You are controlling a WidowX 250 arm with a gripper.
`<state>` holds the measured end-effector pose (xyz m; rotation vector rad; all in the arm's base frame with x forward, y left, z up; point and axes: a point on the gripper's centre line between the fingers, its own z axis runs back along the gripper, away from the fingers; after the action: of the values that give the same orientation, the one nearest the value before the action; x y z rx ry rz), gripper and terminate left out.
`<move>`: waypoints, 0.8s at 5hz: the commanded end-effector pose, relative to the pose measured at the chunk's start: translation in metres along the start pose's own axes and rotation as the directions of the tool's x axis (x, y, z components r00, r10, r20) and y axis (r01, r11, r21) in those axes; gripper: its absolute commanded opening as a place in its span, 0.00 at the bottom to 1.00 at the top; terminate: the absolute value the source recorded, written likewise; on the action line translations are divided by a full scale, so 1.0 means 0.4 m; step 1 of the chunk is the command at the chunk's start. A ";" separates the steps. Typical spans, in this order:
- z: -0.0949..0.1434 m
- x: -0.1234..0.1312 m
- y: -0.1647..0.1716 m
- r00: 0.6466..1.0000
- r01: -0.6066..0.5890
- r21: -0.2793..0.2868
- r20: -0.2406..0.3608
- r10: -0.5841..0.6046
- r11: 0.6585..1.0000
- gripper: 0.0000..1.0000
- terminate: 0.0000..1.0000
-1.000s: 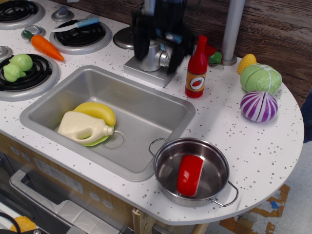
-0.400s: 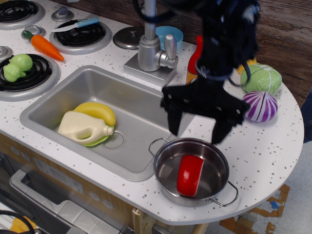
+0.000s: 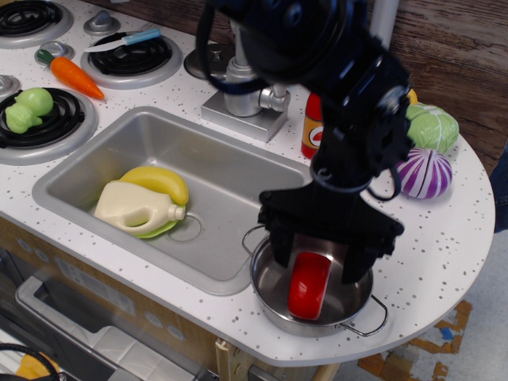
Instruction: Take sushi out of pan
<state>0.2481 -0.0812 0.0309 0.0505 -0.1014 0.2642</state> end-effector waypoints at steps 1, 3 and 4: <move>0.005 0.019 0.025 0.998 0.005 -0.020 0.062 -0.004 1.000 1.00 0.00; -0.016 0.005 0.012 0.994 -0.071 -0.069 0.083 0.076 0.995 1.00 0.00; -0.019 -0.002 -0.004 0.989 -0.100 -0.039 0.103 0.104 0.994 0.00 0.00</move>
<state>0.2417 -0.0817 0.0162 0.0354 -0.1732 0.3686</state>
